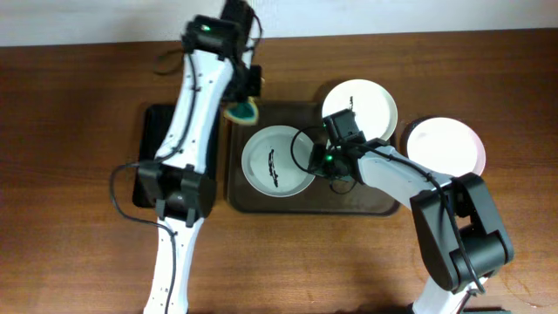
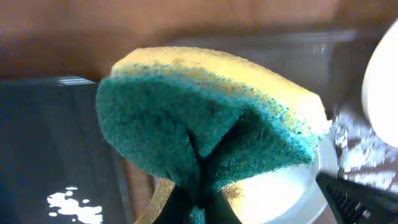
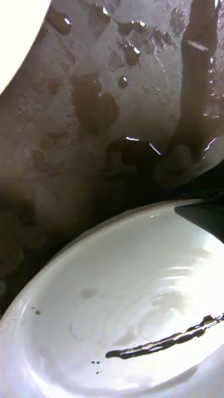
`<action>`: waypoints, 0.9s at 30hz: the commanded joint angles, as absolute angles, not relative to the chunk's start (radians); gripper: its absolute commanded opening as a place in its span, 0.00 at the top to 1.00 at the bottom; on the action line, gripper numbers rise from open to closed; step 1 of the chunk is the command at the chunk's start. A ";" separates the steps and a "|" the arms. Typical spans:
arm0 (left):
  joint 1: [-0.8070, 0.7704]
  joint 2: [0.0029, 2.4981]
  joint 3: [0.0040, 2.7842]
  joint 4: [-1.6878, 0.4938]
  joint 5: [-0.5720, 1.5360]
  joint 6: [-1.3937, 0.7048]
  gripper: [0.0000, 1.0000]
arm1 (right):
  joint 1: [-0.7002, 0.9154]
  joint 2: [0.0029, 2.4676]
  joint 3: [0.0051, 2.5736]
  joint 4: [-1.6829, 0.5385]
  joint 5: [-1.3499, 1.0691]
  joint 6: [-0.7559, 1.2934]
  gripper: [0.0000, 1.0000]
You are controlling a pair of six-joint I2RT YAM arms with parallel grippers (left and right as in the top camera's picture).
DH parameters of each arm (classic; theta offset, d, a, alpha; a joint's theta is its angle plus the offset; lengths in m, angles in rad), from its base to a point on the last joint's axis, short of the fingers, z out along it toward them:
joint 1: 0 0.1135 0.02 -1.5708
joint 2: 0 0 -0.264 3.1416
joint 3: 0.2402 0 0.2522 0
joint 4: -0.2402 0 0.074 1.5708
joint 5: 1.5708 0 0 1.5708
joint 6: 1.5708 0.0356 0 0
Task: Clean dirty plates on tray and stack at the side
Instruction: 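Grasp the next smeared plate rim with the right gripper, then scrub the held plate with the sponge in the left gripper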
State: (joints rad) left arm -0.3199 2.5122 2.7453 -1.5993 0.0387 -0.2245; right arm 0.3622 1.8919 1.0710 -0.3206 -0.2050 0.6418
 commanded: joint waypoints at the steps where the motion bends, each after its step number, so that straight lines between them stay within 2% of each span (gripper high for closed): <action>1: -0.368 2.508 2.551 -1.504 0.186 -0.208 1.00 | 0.339 1.944 1.072 -0.305 -0.241 0.669 0.96; 6: -0.446 2.508 2.232 -1.362 0.231 -0.227 1.00 | 0.313 1.956 1.072 -0.268 -0.282 0.689 0.96; 9: -0.465 2.508 2.083 -1.299 0.148 -0.332 1.00 | 0.313 1.956 1.072 -0.269 -0.287 0.689 0.96; 12: -0.458 2.508 1.976 -1.267 0.065 -0.341 1.00 | 0.312 1.956 1.072 -0.274 -0.327 0.629 0.96; 15: -0.428 2.508 1.963 -1.184 0.058 -0.118 1.00 | 0.286 1.955 1.073 -0.303 -0.376 0.488 0.95; 18: -0.402 2.508 1.963 -1.061 0.058 0.150 1.00 | 0.255 1.955 1.103 -0.334 -0.415 0.349 0.79; 21: -0.400 2.508 1.963 -0.992 0.073 0.240 1.00 | 0.255 1.955 1.137 -0.325 -0.377 0.261 0.74; 26: -0.400 2.507 1.971 -1.013 0.165 0.294 1.00 | 0.255 1.955 1.137 -0.221 -0.355 0.281 0.75; 27: -0.400 2.507 1.979 -1.034 0.165 0.294 1.00 | 0.255 1.956 1.137 -0.197 -0.354 0.307 0.77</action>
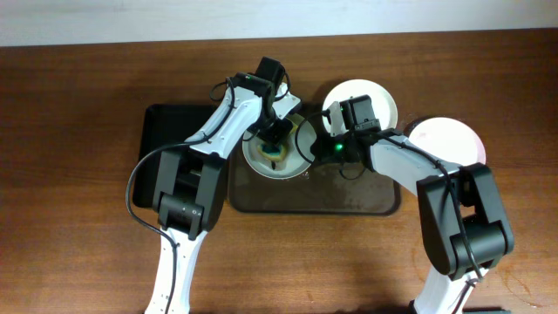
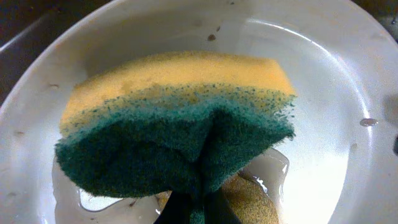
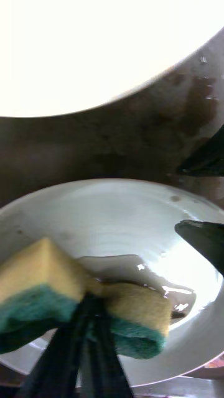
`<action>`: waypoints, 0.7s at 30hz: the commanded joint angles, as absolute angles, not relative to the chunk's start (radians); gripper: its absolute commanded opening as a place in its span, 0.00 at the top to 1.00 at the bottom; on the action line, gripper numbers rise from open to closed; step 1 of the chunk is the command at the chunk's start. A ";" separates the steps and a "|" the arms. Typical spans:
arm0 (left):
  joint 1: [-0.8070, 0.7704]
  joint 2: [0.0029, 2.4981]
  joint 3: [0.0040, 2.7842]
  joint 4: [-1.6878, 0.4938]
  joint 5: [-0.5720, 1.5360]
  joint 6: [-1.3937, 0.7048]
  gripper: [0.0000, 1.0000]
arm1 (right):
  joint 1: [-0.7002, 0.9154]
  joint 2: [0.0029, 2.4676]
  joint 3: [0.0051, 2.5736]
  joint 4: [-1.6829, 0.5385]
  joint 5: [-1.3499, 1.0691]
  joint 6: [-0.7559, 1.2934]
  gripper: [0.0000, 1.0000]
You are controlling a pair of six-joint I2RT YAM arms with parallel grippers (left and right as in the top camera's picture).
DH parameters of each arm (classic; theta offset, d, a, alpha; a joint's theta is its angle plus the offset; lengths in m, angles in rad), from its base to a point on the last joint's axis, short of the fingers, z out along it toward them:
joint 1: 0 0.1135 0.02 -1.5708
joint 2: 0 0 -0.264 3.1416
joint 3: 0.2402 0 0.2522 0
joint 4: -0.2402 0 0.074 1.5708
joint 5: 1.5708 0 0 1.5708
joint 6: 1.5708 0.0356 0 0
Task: Clean dirty plates on tray and stack at the side
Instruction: 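Scrub the held plate with the sponge in the left gripper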
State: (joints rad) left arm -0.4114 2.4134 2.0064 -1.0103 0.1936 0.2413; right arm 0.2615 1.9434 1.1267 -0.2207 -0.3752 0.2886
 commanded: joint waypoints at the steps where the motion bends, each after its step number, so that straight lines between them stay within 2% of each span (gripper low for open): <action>1: -0.400 2.507 1.998 -1.062 0.165 0.293 1.00 | 0.255 1.969 1.137 -0.161 -0.355 0.360 0.82; 4: -0.389 2.507 2.068 -1.112 0.161 0.209 1.00 | 0.255 2.011 1.137 -0.153 -0.355 0.425 0.95; 9: -0.316 2.508 2.121 -1.325 0.149 -0.272 1.00 | 0.255 2.011 1.137 -0.160 -0.356 0.454 0.96; 16: -0.467 2.508 1.966 -1.229 0.160 -0.301 1.00 | 0.255 2.011 1.137 -0.168 -0.359 0.454 0.96; 19: -0.513 2.508 1.966 -1.248 0.303 -0.317 1.00 | 0.255 2.011 1.137 -0.168 -0.359 0.454 0.96; 21: -0.512 2.508 1.966 -1.209 0.350 -0.437 1.00 | 0.255 2.011 1.137 -0.169 -0.359 0.454 0.96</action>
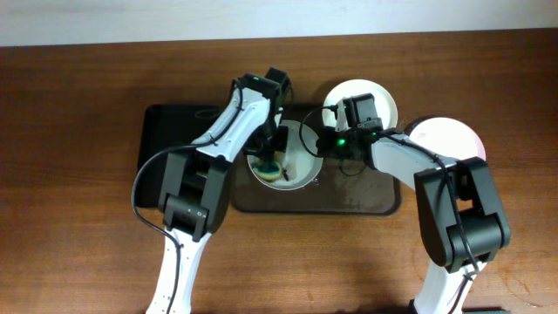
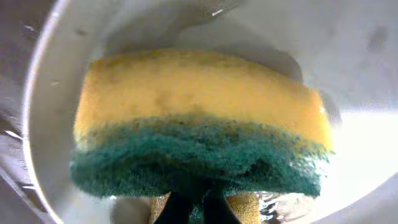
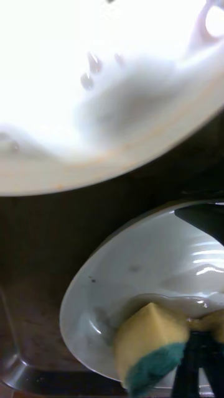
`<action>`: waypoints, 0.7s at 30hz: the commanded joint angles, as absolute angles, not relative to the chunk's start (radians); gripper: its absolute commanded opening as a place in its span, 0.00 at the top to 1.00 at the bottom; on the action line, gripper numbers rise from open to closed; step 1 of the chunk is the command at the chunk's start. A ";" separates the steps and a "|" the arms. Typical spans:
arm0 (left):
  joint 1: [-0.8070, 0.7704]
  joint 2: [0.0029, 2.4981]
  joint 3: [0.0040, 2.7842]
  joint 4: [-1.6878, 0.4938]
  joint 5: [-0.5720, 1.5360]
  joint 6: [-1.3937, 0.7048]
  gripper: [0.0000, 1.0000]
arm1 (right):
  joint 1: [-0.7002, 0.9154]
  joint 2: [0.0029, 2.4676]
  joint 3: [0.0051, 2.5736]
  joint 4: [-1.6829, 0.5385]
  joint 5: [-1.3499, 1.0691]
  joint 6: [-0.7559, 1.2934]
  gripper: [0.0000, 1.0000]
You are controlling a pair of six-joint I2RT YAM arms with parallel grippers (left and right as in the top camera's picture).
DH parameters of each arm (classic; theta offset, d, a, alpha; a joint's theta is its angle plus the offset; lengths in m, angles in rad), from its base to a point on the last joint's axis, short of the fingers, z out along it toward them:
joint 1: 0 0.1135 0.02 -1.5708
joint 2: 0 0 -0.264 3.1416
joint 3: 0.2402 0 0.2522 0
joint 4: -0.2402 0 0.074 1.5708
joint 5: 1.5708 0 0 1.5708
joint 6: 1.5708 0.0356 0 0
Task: Clean dirty plates on tray and stack at the side
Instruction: 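Scrub the held plate with the sponge in the left gripper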
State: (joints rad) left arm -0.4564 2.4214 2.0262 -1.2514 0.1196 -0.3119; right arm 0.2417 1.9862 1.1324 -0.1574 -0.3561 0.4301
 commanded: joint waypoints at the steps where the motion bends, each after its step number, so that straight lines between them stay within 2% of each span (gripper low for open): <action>1: -0.512 2.508 1.966 -1.177 0.356 -0.517 1.00 | 0.255 2.011 1.137 -0.171 -0.359 0.454 0.96; 4: -0.514 2.508 1.966 -1.090 0.530 -0.615 1.00 | 0.255 2.011 1.137 -0.183 -0.358 0.454 0.96; 9: -0.517 2.508 1.966 -1.013 0.530 -0.730 1.00 | 0.255 2.011 1.137 -0.183 -0.356 0.454 0.96; 13: -0.502 2.508 1.966 -0.968 0.208 -0.699 1.00 | 0.255 2.011 1.137 -0.191 -0.355 0.454 0.96; 17: -0.440 2.507 2.006 -0.913 0.120 -0.505 1.00 | 0.255 2.011 1.137 -0.201 -0.355 0.454 0.96; 18: -0.420 2.507 2.053 -0.932 0.053 -0.409 1.00 | 0.255 2.011 1.137 -0.205 -0.354 0.454 0.96; 21: -0.405 2.507 2.136 -1.026 -0.229 -0.375 1.00 | 0.255 2.011 1.137 -0.206 -0.354 0.454 0.96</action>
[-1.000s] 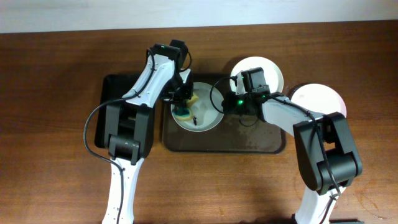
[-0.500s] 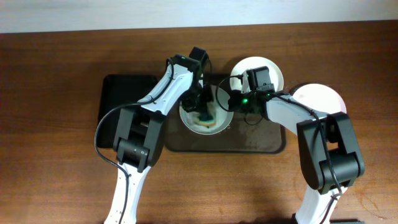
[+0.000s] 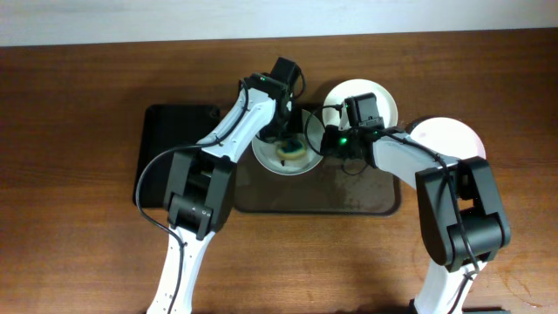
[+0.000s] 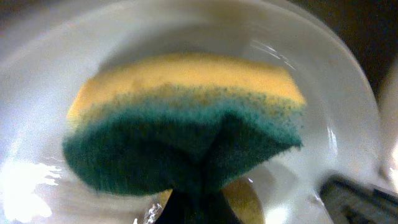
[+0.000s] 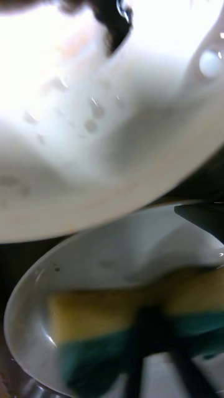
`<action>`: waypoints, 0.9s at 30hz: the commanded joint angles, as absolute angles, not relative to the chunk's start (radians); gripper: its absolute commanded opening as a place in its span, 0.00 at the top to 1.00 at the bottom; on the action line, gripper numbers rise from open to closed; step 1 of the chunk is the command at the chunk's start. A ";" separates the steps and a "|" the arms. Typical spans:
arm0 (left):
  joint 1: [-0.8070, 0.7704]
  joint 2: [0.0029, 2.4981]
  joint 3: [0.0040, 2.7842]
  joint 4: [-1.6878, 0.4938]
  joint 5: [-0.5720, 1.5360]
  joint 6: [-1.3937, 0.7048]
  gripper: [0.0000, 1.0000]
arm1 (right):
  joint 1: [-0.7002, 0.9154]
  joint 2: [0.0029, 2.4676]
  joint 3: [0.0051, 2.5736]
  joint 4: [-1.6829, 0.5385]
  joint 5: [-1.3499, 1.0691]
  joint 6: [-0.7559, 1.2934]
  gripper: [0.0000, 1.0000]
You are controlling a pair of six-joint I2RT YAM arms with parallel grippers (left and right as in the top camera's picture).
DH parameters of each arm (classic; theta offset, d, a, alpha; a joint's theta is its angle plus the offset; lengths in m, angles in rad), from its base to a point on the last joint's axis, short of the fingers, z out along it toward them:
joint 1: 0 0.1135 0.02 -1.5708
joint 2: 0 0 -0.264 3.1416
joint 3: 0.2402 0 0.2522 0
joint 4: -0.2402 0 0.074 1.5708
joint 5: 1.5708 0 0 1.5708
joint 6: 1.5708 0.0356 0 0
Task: Clean dirty plates on tray and stack at the side
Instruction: 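Scrub the held plate with the sponge in the left gripper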
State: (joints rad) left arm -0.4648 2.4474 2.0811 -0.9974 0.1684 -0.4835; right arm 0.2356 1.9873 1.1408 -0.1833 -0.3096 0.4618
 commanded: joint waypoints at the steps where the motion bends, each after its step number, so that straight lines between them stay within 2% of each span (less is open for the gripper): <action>1: -0.405 2.507 2.150 -1.055 -0.271 -0.334 1.00 | 0.255 2.011 1.137 -0.205 -0.352 0.454 0.96; 3: -0.406 2.507 2.151 -1.104 -0.141 -0.261 1.00 | 0.255 2.011 1.137 -0.206 -0.347 0.454 0.96; 6: -0.406 2.507 2.151 -1.203 0.308 0.031 1.00 | 0.255 2.011 1.137 -0.206 -0.347 0.454 0.96; 7: -0.408 2.507 2.151 -1.257 0.373 0.079 1.00 | 0.255 2.011 1.137 -0.206 -0.347 0.453 0.96; 10: -0.433 2.507 2.149 -1.377 0.378 0.201 1.00 | 0.254 2.011 1.137 -0.205 -0.343 0.454 0.96; 13: -0.484 2.508 2.148 -1.370 0.381 0.168 1.00 | 0.253 2.011 1.137 -0.206 -0.336 0.454 0.96; 14: -0.503 2.508 2.147 -1.363 0.368 0.065 1.00 | 0.253 2.011 1.137 -0.206 -0.336 0.454 0.96; 15: -0.524 2.508 2.146 -1.355 0.262 -0.140 1.00 | 0.253 2.011 1.137 -0.206 -0.336 0.454 0.96; 17: -0.548 2.508 2.146 -1.321 -0.009 -0.416 1.00 | 0.253 2.011 1.137 -0.206 -0.336 0.454 0.96; 19: -0.552 2.508 2.146 -1.253 -0.217 -0.616 1.00 | 0.253 2.011 1.137 -0.210 -0.336 0.454 0.96; 24: -0.509 2.508 2.146 -1.100 -0.516 -0.737 1.00 | 0.253 2.011 1.137 -0.212 -0.336 0.454 0.96; 27: -0.471 2.507 2.150 -1.053 -0.547 -0.736 1.00 | 0.253 2.011 1.137 -0.213 -0.336 0.454 0.96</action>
State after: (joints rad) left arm -0.5434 2.4790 2.1506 -1.0817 -0.3721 -0.6933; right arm 0.2501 1.9892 1.1439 -0.1905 -0.3290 0.4797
